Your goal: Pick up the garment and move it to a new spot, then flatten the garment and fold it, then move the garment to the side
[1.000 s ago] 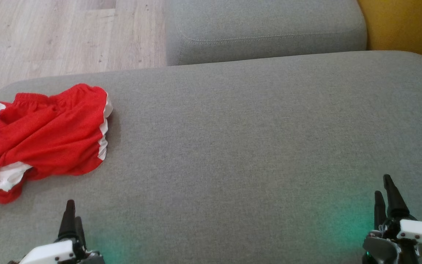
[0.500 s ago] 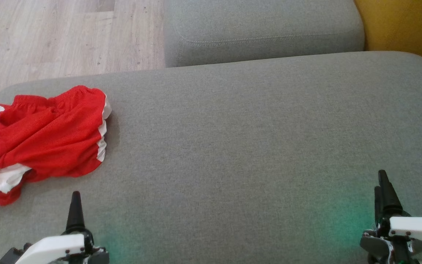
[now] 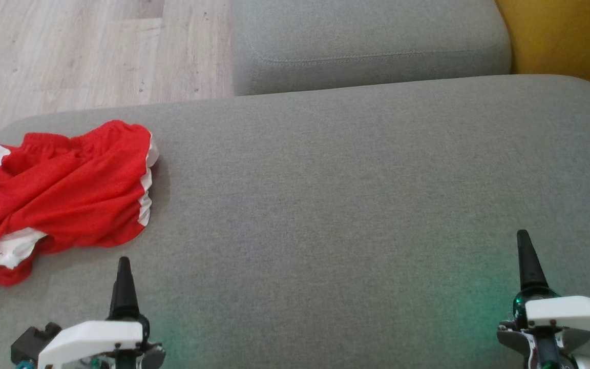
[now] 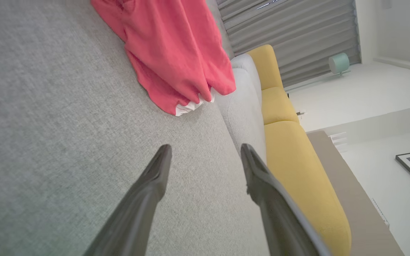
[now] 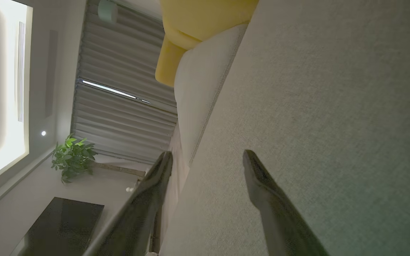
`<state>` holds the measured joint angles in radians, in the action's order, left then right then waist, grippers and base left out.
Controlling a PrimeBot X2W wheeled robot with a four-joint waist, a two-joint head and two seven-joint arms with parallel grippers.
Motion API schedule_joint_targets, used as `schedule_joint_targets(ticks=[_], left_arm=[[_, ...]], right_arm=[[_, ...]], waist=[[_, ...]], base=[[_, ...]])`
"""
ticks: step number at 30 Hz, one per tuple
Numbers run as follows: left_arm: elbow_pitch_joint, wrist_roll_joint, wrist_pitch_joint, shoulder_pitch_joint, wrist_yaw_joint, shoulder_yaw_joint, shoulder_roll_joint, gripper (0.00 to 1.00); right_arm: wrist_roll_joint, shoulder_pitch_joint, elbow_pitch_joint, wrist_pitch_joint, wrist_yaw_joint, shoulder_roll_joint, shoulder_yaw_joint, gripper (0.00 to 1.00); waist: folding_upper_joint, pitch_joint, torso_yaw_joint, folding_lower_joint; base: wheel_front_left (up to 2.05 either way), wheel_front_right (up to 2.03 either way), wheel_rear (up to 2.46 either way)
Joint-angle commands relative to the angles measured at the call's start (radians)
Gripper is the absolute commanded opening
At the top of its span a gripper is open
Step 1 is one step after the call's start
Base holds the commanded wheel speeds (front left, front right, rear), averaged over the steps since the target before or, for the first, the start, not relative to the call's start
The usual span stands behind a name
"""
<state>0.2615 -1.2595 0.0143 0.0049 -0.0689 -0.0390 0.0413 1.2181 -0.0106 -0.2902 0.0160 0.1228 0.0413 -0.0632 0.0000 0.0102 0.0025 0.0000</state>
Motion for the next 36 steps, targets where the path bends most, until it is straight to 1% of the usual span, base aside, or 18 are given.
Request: schedule_joint_targets(ticks=[1, 9, 27, 36], left_arm=[[-0.038, 0.034, -0.014, -0.040, 0.003, -0.003, 0.005, 1.00], [-0.041, 0.167, -0.037, -0.042, -0.005, -0.037, 0.005, 1.00], [-0.073, 0.377, -0.090, -0.027, 0.080, -0.099, 0.006, 1.00], [-0.086, 0.472, -0.113, -0.021, 0.093, -0.123, 0.006, 1.00]], right_arm=[[-0.032, 0.028, 0.044, -0.014, 0.002, 0.004, 0.014, 1.00], [-0.145, 0.016, 0.067, -0.038, 0.003, 0.005, 0.027, 1.00], [-0.411, -0.010, 0.105, -0.091, 0.004, 0.006, 0.074, 1.00], [-0.518, -0.020, 0.120, -0.114, 0.004, 0.006, 0.087, 1.00]], waist=[[0.0000, 0.002, 0.003, 0.0000], [0.0000, 0.011, 0.012, 0.0000], [0.0000, 0.023, 0.019, 0.0000], [0.0000, 0.034, 0.018, 0.0000]], base=[[0.00, 0.00, 0.00], [0.00, 0.00, 0.00], [0.00, 0.00, 0.00], [0.00, 0.00, 0.00]])
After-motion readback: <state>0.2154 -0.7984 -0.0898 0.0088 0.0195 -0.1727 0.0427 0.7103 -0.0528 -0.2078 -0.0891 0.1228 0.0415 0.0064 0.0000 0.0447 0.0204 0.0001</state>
